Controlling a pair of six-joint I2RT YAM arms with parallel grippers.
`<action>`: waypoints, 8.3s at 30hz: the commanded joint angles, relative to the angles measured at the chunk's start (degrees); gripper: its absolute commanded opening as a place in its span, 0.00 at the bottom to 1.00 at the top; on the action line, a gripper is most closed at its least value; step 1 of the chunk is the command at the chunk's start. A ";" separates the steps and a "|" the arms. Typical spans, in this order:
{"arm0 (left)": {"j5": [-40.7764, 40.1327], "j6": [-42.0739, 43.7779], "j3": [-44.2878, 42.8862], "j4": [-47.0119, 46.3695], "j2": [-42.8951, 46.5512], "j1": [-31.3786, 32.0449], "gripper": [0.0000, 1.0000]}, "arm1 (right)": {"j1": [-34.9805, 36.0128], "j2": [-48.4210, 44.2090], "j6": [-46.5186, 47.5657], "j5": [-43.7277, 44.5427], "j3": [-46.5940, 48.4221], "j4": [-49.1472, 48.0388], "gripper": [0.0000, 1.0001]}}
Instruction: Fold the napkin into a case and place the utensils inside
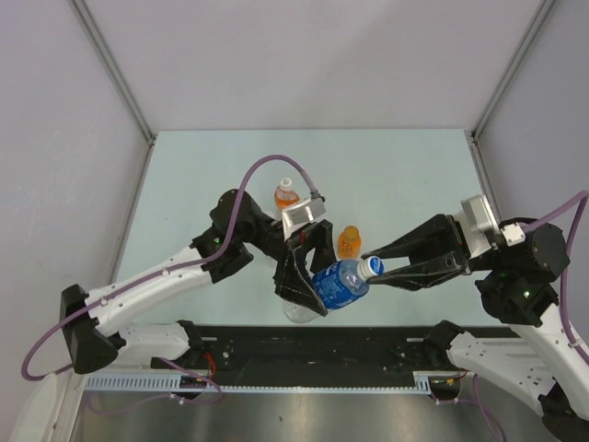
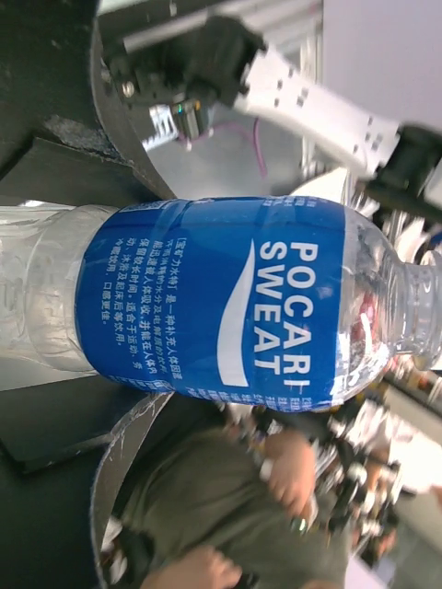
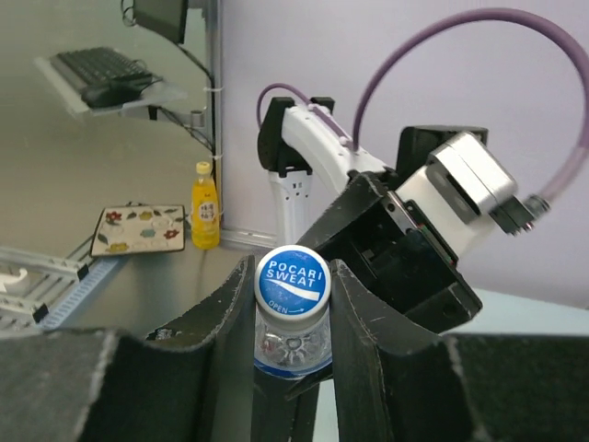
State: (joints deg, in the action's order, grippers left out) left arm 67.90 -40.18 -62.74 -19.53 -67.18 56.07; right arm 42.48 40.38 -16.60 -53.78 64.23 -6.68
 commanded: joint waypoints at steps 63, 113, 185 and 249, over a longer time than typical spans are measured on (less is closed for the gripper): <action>-98.30 38.51 1.22 22.00 5.48 17.66 0.00 | -5.04 1.89 -22.07 49.21 2.22 15.11 0.88; -105.60 43.70 1.83 17.16 2.40 23.03 0.00 | -0.29 7.70 -22.34 53.51 1.96 17.57 0.33; -92.71 41.24 3.15 16.37 6.61 22.42 0.00 | -0.20 7.52 -18.30 46.85 1.69 16.96 0.00; -4.44 -8.17 -3.17 -21.27 -0.68 0.09 0.00 | -4.07 1.37 -0.27 -13.72 0.02 6.41 0.41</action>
State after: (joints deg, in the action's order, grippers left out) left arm 75.26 -64.49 -59.81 -49.71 -74.15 56.47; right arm 39.03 41.30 -14.57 -65.34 65.21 -10.31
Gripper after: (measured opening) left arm 0.654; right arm 0.372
